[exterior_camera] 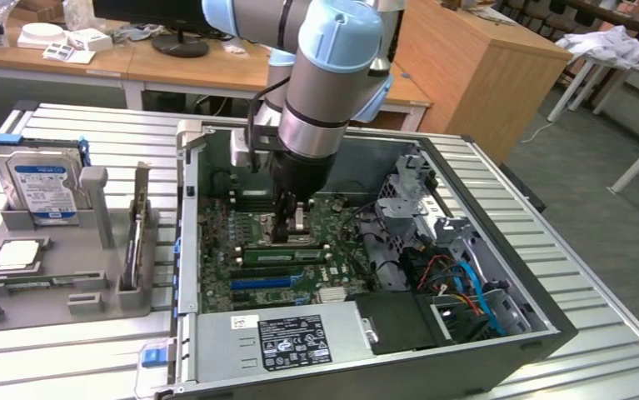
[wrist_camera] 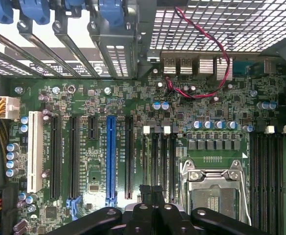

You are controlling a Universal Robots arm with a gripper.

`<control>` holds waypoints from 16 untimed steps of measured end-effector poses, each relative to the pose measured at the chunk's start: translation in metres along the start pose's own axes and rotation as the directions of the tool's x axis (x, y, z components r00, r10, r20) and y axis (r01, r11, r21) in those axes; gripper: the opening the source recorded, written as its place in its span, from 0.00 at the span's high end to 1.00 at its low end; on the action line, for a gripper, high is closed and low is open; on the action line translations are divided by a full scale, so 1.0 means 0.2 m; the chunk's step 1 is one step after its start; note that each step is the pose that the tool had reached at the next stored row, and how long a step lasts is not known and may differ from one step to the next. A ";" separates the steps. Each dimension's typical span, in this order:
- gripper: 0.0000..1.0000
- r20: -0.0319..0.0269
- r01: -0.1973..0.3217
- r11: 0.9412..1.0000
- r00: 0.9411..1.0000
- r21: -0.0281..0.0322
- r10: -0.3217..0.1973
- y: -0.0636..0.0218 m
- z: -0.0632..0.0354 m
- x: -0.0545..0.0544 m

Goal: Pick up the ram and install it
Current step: 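Press down the ram until it locks into place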

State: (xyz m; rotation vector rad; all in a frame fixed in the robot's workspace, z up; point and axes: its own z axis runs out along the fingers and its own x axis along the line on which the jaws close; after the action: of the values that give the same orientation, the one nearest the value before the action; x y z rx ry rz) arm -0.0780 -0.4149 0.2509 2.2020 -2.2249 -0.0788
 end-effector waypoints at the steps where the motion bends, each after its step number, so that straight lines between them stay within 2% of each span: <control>1: 0.89 0.000 0.000 1.000 1.000 0.000 0.000 0.000 0.001 0.00; 13: 0.89 0.000 0.000 1.000 1.000 0.000 0.000 0.000 0.014 0.01; 15: 0.89 0.001 0.000 1.000 1.000 0.000 0.000 0.000 0.021 0.01; 16: 0.89 0.004 0.000 1.000 1.000 0.000 0.000 0.000 0.037 0.01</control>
State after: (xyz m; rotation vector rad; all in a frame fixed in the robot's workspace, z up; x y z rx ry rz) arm -0.0784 -0.4172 0.2433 2.2039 -2.2266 -0.0831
